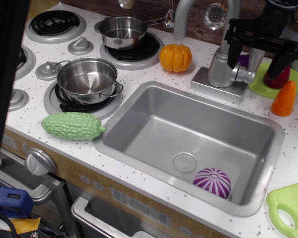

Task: Turn lever vertical to front

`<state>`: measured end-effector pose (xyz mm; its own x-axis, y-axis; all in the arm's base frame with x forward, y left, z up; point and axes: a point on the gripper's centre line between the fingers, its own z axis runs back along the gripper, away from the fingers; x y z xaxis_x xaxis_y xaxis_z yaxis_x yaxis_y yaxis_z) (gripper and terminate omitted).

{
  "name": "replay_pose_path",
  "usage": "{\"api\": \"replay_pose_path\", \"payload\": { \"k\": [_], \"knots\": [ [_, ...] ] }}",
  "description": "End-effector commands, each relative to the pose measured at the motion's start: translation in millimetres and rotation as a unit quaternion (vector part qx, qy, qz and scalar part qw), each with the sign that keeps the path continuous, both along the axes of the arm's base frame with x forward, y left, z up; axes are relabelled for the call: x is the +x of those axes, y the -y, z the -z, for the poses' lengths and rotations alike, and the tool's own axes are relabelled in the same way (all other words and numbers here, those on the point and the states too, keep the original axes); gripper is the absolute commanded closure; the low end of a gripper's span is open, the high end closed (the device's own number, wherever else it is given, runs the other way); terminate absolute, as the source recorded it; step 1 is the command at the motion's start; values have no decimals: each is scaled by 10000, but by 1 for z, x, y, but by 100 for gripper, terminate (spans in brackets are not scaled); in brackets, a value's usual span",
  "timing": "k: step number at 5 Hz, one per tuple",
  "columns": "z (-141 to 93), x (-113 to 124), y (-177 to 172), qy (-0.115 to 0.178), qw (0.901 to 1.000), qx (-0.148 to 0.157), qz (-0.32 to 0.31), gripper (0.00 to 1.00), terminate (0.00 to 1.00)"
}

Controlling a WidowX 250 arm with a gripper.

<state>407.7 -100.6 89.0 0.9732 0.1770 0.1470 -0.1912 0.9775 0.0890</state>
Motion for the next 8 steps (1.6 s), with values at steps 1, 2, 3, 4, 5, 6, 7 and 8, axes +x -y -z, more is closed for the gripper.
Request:
{"api": "replay_pose_path", "payload": {
  "k": [1, 2, 3, 4, 5, 6, 7, 8],
  "knots": [
    [0, 0, 0, 0, 10000, 0, 0, 0, 0],
    [-2, 10, 0, 278, 9996, -45, 24, 0, 0],
    [-8, 19, -2, 552, 9983, 123, 155, 0, 0],
    [-14, 25, -1, 1016, 9936, 412, 265, 0, 0],
    [-16, 31, -4, 1154, 9920, 390, 343, 0, 0],
    [-21, 39, -5, 1259, 9904, 444, 369, 0, 0],
    [-26, 45, -8, 1272, 9899, 468, 419, 0, 0],
    [-27, 53, -11, 1355, 9884, 520, 447, 0, 0]
  ]
}}
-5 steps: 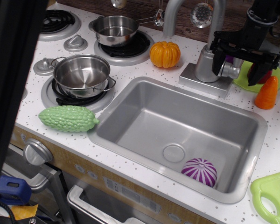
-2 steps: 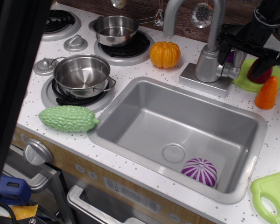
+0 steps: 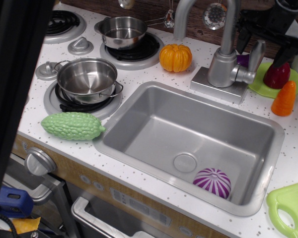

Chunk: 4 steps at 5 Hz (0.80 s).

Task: Turn lever vertical to front

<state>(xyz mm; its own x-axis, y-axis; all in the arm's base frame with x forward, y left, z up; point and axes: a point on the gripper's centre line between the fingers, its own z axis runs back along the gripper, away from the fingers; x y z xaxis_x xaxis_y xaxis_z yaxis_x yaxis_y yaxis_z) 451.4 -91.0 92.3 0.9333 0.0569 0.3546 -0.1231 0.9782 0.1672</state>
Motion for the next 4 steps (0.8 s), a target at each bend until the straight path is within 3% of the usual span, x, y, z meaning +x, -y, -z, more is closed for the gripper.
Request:
{"api": "replay_pose_path", "payload": {
  "k": [1, 2, 3, 4],
  "knots": [
    [-25, 17, -3, 379, 9992, -80, 28, 0, 0],
    [-23, 20, -6, 394, 9991, -181, 8, 0, 0],
    [-23, 21, -5, 361, 9988, -318, -63, 100, 0],
    [-22, 12, 0, 208, 9982, -528, -196, 100, 0]
  ]
}}
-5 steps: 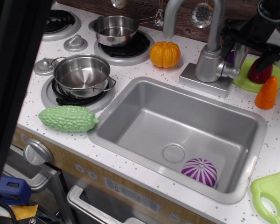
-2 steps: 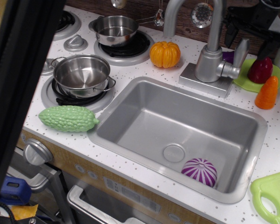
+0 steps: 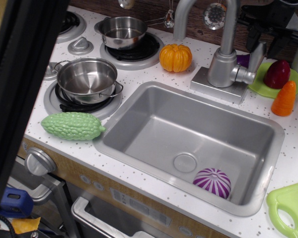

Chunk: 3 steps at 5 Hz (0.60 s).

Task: Turn lever vertical to front

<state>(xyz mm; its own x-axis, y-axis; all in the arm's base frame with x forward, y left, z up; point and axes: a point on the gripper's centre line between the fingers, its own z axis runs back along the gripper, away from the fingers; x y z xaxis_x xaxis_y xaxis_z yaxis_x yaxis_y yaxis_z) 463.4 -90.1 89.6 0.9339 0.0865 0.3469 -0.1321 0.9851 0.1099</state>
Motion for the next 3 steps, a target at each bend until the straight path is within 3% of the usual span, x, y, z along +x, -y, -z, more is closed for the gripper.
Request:
{"api": "replay_pose_path", "payload": {
  "k": [1, 2, 3],
  "knots": [
    [-21, -11, 10, -20, 9978, -450, -492, 100, 0],
    [-21, -26, 17, -165, 9955, -576, -736, 0, 0],
    [-23, -35, 18, -255, 9940, -662, -838, 100, 0]
  ]
}}
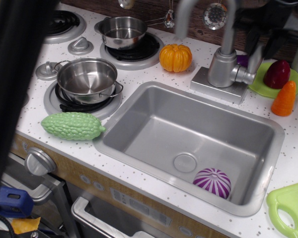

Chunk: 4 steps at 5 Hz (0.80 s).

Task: Turn lever vertical to front

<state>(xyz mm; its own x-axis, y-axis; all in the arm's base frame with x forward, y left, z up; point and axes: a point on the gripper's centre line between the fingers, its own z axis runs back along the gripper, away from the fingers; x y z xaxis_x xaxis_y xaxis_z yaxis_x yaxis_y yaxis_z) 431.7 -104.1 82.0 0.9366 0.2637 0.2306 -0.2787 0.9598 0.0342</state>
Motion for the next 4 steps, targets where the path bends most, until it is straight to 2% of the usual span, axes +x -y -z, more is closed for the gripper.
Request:
{"api": "replay_pose_path", "payload": {
  "k": [1, 2, 3, 4],
  "knots": [
    [-31, -17, 9, 188, 9993, -265, -185, 100, 0],
    [-24, -26, 10, 182, 9992, -291, -207, 100, 0],
    [-9, -30, 10, 111, 9979, -611, -160, 100, 0],
    [8, -31, 8, 54, 9980, -615, -149, 100, 0]
  ]
}}
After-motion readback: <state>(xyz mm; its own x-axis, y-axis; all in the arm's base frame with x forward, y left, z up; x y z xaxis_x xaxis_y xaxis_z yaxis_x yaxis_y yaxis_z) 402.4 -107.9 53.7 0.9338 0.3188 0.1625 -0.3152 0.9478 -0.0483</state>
